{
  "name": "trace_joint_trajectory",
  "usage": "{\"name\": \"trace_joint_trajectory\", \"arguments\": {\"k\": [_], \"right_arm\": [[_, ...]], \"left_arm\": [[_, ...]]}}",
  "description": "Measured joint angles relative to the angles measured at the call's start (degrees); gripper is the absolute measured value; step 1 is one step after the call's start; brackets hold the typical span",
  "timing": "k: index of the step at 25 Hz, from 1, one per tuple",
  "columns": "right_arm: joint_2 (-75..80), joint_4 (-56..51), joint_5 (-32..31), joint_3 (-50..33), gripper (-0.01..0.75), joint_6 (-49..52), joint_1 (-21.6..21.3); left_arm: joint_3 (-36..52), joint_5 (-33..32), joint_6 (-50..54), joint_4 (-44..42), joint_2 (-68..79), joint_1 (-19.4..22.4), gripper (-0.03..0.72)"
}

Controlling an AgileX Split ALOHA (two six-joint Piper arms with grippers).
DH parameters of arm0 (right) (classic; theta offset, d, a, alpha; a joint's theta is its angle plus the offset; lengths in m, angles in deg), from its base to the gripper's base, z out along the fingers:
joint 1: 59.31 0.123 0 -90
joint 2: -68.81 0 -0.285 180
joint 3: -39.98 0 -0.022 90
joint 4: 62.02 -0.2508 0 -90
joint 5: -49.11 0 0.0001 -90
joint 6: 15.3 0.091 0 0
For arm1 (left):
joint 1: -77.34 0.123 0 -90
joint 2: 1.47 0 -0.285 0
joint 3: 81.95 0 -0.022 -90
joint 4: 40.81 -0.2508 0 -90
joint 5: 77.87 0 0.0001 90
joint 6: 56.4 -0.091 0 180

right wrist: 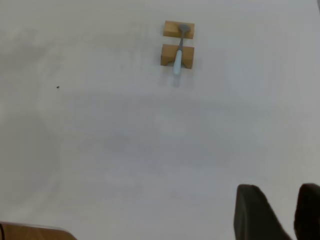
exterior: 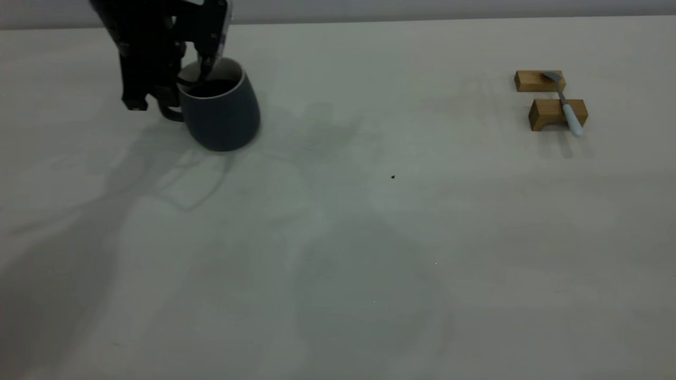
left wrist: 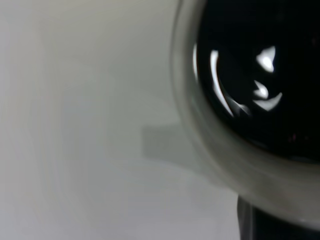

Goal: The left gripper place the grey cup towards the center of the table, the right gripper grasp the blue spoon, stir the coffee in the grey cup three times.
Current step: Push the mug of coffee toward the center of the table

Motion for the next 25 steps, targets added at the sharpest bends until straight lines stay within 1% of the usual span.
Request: {"name": "trace_joint_trajectory", "arguments": {"k": [5, 11, 17, 20, 25], "right_arm": [[0.0, 0.0, 0.0, 0.0, 0.24, 0.0, 0.0], [0.0, 0.0, 0.0, 0.0, 0.24, 0.0, 0.0], [0.0, 0.0, 0.0, 0.0, 0.24, 0.0, 0.0], [0.0, 0.0, 0.0, 0.0, 0.24, 0.0, 0.0], [0.0, 0.0, 0.0, 0.0, 0.24, 0.0, 0.0]], "left_arm": [[0.0, 0.2, 0.6, 0.7, 0.0, -3.5, 0.211], [0.0, 0.1, 2.1, 5.0, 0.0, -8.3, 0.208], [0.0, 0.3, 2.4, 5.6, 0.0, -12.9, 0.206], [0.0, 0.9, 2.4, 5.8, 0.0, -14.2, 0.205], [0.0, 1.8, 2.4, 5.9, 0.0, -14.7, 0.205]]}}
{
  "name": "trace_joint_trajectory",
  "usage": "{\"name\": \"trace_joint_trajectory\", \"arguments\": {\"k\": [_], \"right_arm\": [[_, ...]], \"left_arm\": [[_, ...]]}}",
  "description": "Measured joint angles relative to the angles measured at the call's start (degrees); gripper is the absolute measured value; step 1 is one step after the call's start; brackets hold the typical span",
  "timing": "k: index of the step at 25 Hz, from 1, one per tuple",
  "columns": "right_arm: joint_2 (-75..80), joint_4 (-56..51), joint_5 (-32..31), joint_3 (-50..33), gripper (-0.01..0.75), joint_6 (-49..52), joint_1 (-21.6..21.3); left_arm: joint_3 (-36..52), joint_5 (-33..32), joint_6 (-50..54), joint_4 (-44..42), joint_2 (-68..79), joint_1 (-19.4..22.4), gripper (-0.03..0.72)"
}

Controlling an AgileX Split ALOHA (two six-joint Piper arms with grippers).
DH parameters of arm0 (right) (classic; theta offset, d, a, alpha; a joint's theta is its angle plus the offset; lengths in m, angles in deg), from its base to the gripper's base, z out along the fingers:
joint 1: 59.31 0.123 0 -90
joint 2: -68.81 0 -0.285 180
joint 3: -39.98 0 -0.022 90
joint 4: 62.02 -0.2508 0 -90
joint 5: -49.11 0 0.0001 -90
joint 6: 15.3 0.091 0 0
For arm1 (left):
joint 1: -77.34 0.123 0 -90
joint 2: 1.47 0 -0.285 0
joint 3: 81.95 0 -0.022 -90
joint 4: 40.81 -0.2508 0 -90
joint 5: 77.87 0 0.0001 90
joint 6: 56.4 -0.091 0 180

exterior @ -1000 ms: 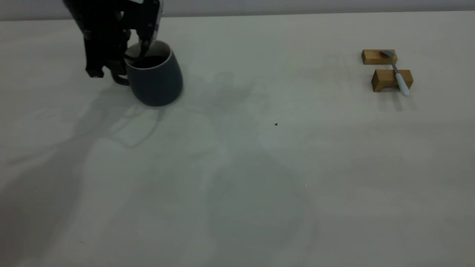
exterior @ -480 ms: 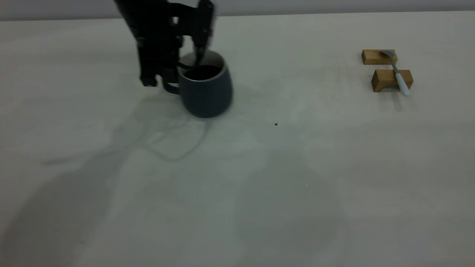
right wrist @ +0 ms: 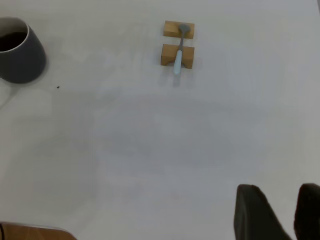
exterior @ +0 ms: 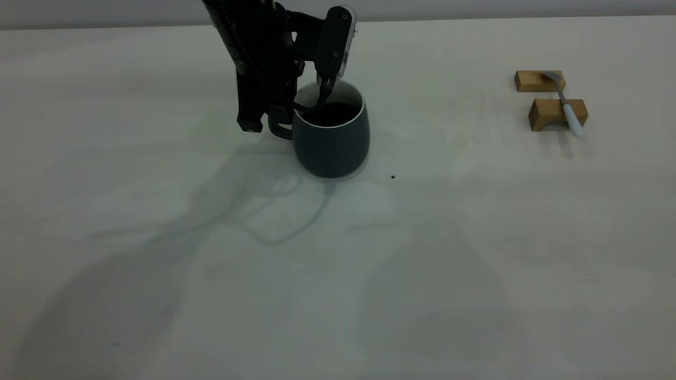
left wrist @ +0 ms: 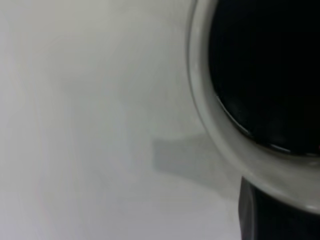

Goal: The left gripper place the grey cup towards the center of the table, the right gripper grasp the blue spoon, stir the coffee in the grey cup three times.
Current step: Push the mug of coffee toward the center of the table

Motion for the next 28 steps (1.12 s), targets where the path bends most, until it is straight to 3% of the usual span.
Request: {"name": "trace_joint_trajectory", "arguments": {"k": [19, 23, 28], "right_arm": [[0.0, 0.0, 0.0, 0.0, 0.24, 0.0, 0.0], [0.0, 0.0, 0.0, 0.0, 0.24, 0.0, 0.0], [0.0, 0.0, 0.0, 0.0, 0.24, 0.0, 0.0]], "left_arm": [[0.0, 0.2, -1.6, -0.7, 0.0, -0.4, 0.23], [0.0, 0.1, -1.4, -0.7, 0.0, -0.4, 0.354], [0.0, -0.4, -1.3, -1.2, -0.1, -0.5, 0.588]]}}
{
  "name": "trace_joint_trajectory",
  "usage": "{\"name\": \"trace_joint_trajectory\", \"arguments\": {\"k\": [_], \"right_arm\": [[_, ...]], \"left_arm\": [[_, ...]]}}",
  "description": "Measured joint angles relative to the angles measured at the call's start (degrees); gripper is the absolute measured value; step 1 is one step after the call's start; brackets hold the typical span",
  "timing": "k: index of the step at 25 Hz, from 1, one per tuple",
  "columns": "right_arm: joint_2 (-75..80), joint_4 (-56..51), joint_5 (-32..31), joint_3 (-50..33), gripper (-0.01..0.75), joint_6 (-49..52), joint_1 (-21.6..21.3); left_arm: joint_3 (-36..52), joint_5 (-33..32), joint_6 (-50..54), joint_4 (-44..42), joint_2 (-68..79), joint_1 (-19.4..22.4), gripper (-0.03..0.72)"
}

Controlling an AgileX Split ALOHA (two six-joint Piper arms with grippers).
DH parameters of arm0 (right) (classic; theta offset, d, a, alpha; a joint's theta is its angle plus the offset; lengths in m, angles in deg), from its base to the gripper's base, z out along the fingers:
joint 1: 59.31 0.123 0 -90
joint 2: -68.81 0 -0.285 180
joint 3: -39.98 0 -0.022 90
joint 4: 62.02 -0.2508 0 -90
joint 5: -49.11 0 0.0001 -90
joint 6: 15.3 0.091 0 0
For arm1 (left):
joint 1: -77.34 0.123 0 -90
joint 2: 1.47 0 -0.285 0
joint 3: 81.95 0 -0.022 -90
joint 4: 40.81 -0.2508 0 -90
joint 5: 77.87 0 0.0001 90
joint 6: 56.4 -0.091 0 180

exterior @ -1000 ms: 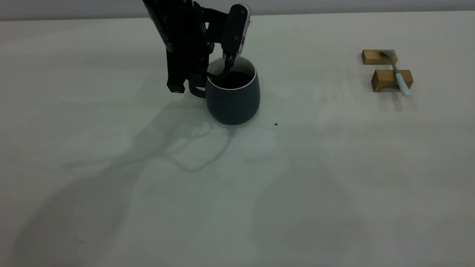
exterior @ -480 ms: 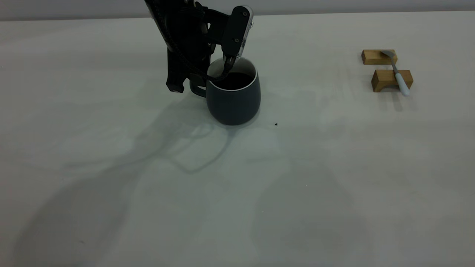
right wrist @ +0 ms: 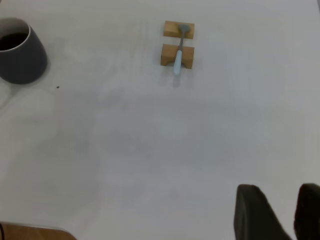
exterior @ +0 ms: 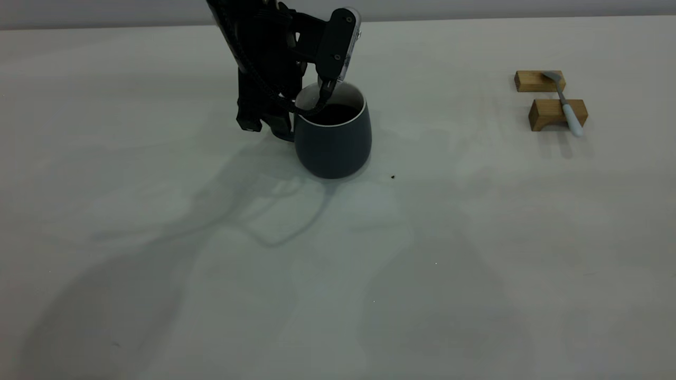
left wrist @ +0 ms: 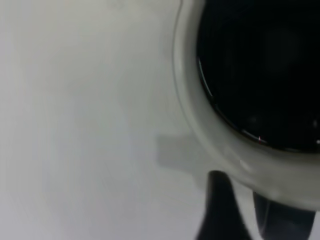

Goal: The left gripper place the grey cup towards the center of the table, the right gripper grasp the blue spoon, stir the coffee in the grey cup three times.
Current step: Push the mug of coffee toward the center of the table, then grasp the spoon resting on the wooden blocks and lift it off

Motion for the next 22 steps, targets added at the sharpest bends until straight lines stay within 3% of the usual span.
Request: {"name": "trace_joint_trajectory", "arguments": {"k": [3, 7, 17, 22], "right_arm": [[0.0, 0.0, 0.0, 0.0, 0.24, 0.0, 0.0], [0.0, 0.0, 0.0, 0.0, 0.24, 0.0, 0.0], [0.0, 0.0, 0.0, 0.0, 0.24, 0.0, 0.0], [0.0, 0.0, 0.0, 0.0, 0.24, 0.0, 0.0]], "left_arm": [[0.0, -2.2, 1.4, -0.1, -1.4, 0.0, 0.655], [0.0, -7.4, 8.9, -0.7, -8.3, 0.2, 0.661], [0.0, -26.2, 44.7, -2.5, -31.0, 3.3, 0.474], [0.0, -39.2, 56.3, -4.0, -37.4, 5.5, 0.399]]}}
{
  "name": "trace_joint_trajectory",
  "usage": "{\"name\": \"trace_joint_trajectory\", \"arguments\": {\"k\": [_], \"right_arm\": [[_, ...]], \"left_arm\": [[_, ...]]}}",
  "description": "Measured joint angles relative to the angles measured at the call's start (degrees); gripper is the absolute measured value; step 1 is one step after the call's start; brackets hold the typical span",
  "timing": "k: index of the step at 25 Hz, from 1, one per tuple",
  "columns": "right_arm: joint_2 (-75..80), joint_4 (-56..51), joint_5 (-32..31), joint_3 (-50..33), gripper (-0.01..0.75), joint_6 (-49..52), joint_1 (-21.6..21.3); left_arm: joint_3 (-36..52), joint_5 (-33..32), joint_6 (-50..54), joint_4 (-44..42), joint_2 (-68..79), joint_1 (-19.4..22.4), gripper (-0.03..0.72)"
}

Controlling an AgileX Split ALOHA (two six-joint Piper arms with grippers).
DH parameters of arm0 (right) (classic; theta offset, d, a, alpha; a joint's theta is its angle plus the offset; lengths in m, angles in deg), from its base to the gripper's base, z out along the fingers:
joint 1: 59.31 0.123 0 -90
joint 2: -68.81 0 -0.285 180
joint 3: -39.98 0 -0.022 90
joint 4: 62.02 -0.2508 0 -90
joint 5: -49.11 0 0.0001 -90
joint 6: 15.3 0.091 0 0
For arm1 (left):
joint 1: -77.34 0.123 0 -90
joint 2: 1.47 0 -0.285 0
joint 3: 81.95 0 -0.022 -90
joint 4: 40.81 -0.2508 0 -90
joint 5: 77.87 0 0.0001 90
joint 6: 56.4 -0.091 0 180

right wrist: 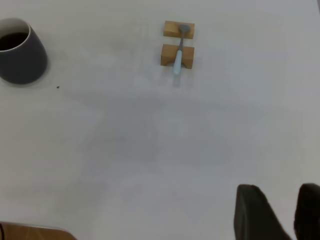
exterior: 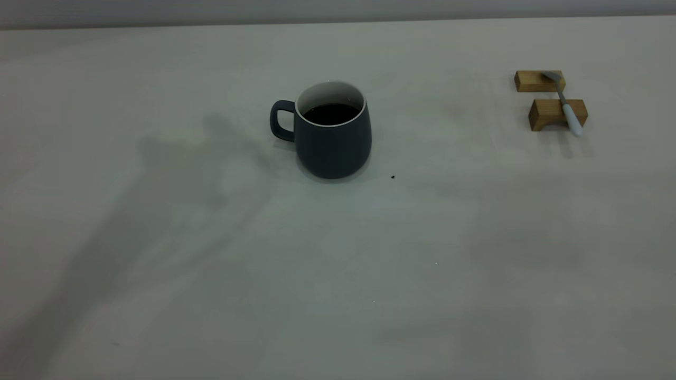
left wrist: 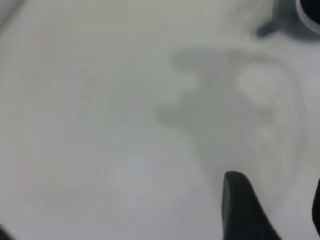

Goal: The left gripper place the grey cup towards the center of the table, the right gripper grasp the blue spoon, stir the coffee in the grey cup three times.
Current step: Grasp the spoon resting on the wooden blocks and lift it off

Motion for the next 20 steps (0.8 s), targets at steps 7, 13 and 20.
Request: {"name": "trace_joint_trajectory", "arguments": {"k": [7, 13, 20], "right_arm": [[0.0, 0.0, 0.0, 0.0, 0.24, 0.0, 0.0], [0.0, 0.0, 0.0, 0.0, 0.24, 0.0, 0.0], [0.0, 0.0, 0.0, 0.0, 0.24, 0.0, 0.0]], "left_arm": [[2.8, -4.4, 10.5, -2.3, -7.3, 1.7, 0.353], [13.1, -4.4, 12.4, -2.7, -19.0, 1.7, 0.352], [36.3, -4.4, 19.4, -1.0, -40.1, 2.6, 0.352]]}}
